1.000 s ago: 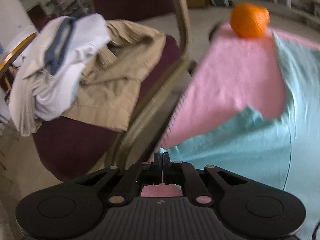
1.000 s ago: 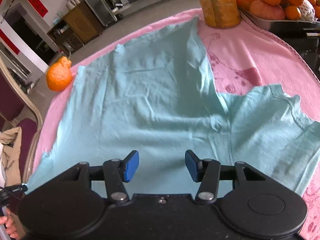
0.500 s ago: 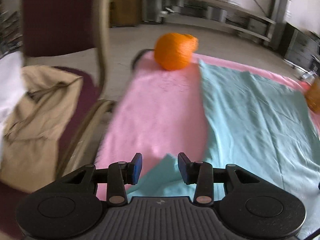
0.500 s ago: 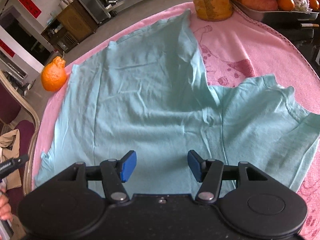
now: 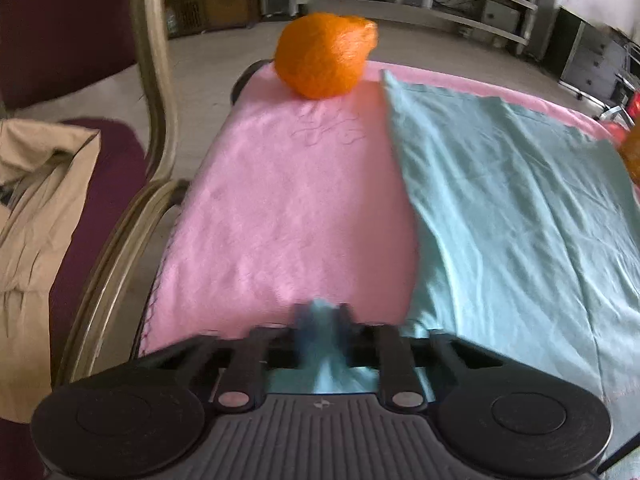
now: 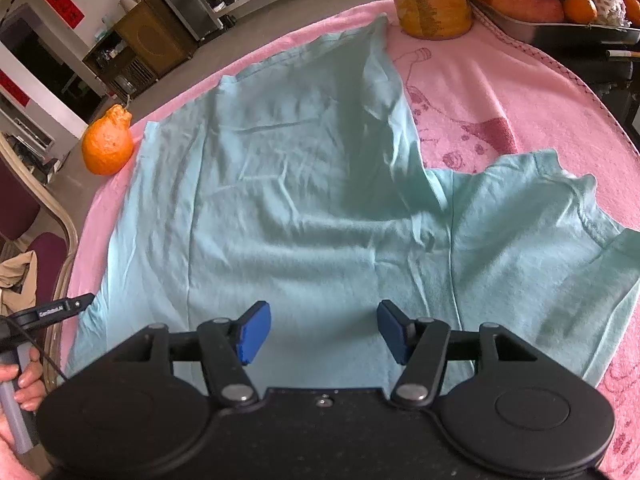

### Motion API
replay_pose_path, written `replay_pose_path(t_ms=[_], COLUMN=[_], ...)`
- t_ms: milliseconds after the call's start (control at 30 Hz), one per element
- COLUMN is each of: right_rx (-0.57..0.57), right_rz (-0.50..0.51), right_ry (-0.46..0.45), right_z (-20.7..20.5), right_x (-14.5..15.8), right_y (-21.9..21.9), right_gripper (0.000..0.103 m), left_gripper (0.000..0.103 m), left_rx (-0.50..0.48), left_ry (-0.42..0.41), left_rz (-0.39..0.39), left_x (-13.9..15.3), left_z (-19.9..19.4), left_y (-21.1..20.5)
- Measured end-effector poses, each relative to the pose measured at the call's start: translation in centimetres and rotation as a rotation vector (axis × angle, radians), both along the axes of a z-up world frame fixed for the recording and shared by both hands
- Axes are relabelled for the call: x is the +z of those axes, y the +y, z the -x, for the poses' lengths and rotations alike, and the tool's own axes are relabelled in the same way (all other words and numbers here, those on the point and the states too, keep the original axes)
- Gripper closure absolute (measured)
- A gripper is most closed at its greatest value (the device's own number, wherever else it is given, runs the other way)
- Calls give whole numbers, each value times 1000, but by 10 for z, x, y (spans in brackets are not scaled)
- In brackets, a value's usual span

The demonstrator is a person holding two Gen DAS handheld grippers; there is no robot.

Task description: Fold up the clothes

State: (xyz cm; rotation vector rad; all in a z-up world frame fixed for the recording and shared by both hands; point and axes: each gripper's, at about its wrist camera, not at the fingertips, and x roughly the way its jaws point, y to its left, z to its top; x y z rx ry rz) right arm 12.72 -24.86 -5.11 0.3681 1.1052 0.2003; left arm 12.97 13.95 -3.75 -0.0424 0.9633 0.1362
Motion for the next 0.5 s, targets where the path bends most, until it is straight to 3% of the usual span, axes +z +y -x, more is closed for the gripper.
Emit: replay_pose_path(t_ms=[133, 233, 333, 400, 500], right_rx=[-5, -5, -6, -7, -7], right_rz=[8, 16, 24, 30, 38], right_ry=[-1, -5, -9, -11, -15], right_z=[0, 1, 2, 3, 3], right_x=[1, 3, 4, 5, 7], right_y=[-2, -5, -7, -8, -10], right_gripper=[44, 43, 42, 42, 42], left_gripper=[99, 96, 82, 70, 68], left_rx=[77, 107, 81, 108, 195], left_ry=[-32, 11, 15, 25, 46], left_rz=[-156, -270, -367, -331, -218], left_x=[9, -4, -12, -5, 14], left_z=[7, 4, 2, 3, 15], left_y=[-11, -16, -26, -19, 2])
